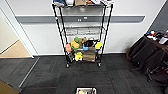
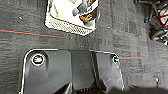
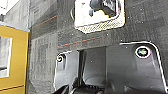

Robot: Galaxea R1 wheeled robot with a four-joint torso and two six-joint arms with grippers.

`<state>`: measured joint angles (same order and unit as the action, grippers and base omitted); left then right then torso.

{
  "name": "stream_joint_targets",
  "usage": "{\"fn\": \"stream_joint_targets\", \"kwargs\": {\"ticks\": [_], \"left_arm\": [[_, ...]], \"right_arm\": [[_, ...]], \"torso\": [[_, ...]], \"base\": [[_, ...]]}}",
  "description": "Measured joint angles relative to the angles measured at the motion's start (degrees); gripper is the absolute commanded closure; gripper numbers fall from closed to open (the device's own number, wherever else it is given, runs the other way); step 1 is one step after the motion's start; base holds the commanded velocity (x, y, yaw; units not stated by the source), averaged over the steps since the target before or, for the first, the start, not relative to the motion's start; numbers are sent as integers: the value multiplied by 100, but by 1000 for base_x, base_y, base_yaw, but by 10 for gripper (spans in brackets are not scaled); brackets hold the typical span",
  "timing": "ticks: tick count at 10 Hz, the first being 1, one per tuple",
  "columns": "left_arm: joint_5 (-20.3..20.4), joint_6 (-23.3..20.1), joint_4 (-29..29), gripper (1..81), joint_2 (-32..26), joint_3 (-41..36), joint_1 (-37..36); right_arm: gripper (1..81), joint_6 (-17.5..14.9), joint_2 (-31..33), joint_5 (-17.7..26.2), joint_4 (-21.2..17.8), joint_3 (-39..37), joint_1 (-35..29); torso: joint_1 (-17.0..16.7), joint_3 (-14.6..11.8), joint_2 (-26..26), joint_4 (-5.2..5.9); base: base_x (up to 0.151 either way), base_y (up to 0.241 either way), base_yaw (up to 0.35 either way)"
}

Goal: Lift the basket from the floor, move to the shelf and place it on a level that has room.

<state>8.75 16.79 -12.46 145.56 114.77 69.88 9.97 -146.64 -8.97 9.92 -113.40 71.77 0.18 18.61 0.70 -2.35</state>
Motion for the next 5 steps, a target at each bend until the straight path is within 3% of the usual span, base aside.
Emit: {"fn": "stream_joint_targets", "kwargs": {"ticks": [5], "left_arm": [[4, 0, 0, 10, 1, 0, -12]], "right_arm": [[10, 0, -2, -4, 2, -39, 12]], "torso": [[0, 0, 0, 0]], "base": [[95, 0, 0]]}}
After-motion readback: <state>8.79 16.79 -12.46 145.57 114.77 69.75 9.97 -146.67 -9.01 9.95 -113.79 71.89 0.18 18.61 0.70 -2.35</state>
